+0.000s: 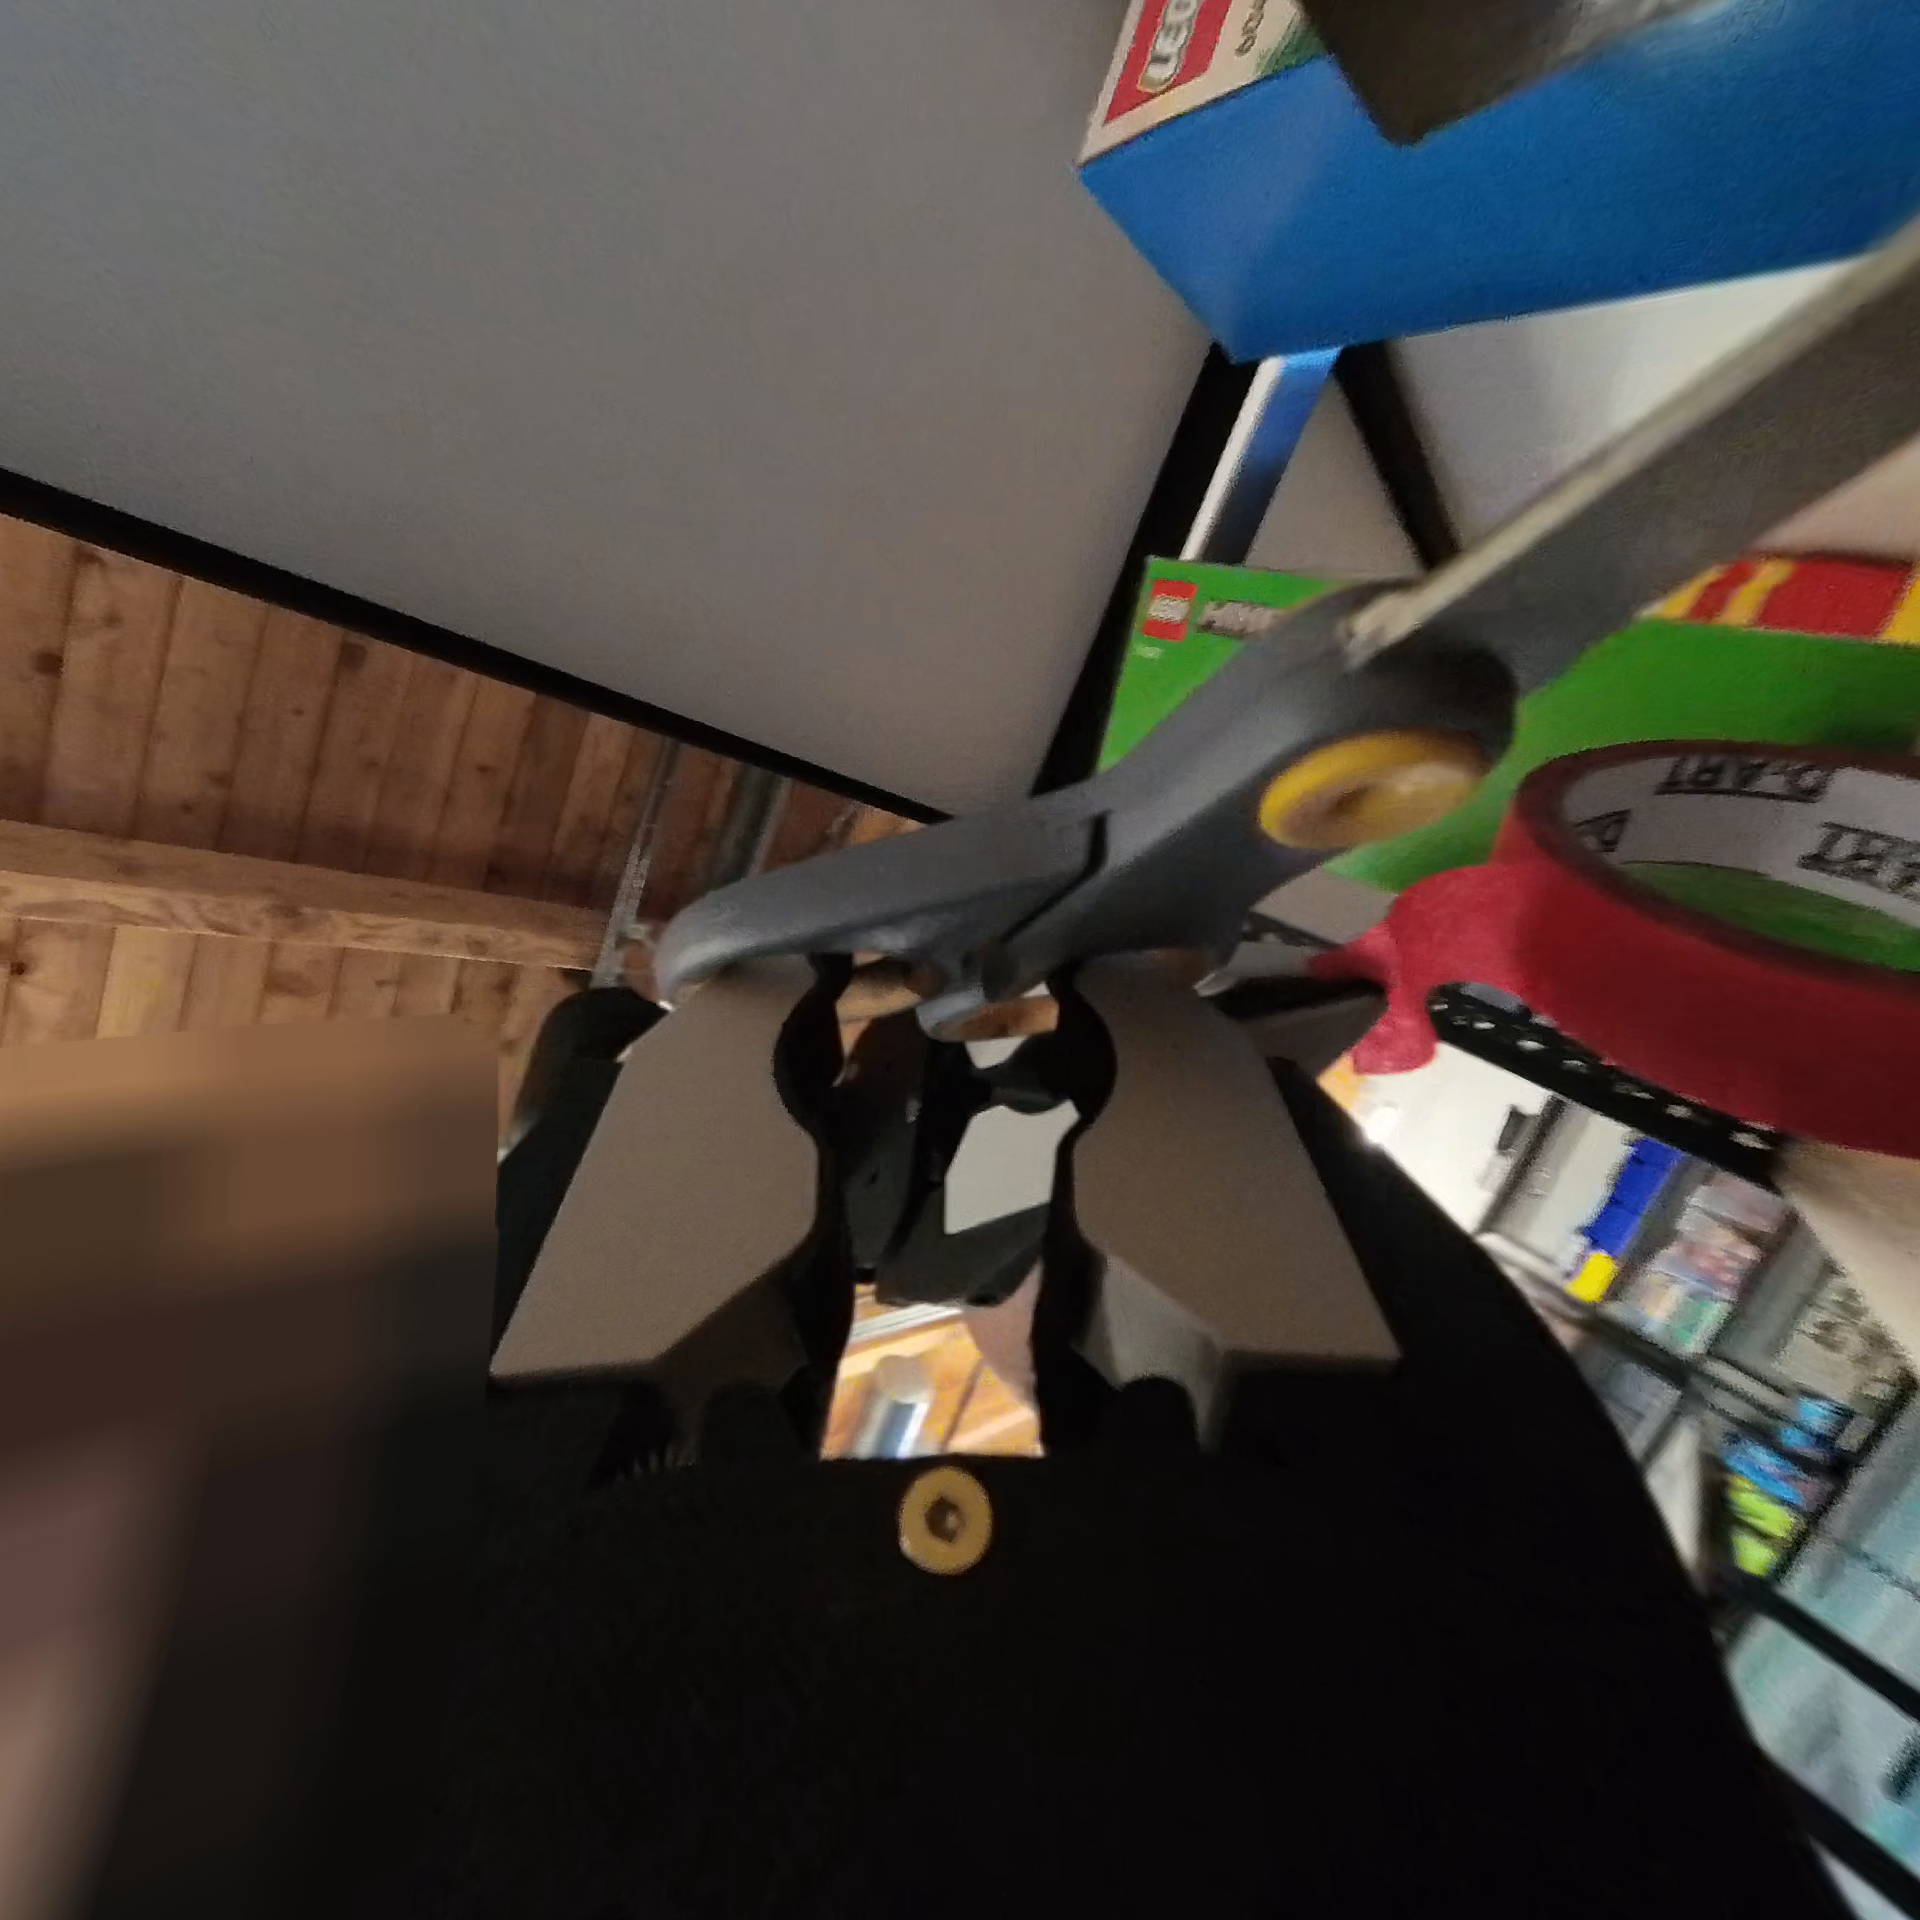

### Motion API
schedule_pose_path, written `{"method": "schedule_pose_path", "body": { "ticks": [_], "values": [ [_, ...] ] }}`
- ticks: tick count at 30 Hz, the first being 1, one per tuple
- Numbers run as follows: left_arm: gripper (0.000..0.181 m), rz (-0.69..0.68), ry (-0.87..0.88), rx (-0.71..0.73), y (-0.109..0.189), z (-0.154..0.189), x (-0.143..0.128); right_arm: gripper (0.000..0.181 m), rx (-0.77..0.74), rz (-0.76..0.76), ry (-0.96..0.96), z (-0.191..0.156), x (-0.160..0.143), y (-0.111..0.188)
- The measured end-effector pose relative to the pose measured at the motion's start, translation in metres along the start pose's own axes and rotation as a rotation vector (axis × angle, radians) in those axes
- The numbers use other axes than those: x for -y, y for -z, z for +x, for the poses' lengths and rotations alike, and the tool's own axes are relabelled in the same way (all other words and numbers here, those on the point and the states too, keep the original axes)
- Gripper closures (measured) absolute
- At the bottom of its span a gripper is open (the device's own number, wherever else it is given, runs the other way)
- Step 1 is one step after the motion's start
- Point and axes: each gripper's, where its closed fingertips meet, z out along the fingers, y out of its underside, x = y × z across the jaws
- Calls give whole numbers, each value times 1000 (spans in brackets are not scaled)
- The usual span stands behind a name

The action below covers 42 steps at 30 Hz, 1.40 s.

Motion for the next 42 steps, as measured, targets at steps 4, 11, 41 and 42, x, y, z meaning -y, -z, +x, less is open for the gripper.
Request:
{"method": "schedule_pose_path", "body": {
  "ticks": [4, 11, 41, 42],
  "values": [
    [181, 6, 23, 13, 2, -7, -6, 148, -87, -31, 125, 8, 3, 10],
    [181, 50, 124, -79, 7, -10, -11, 148, -343, -265, 477, 35, -7, 29],
    [181, 148, 137, -20, 12, -10, 9, 144, -22, -170, 712, -5, -27, -6],
    [181, 146, 136, -18, 12, -10, 9, 143, -20, -178, 714, -5, -29, -6]
  ]
}}
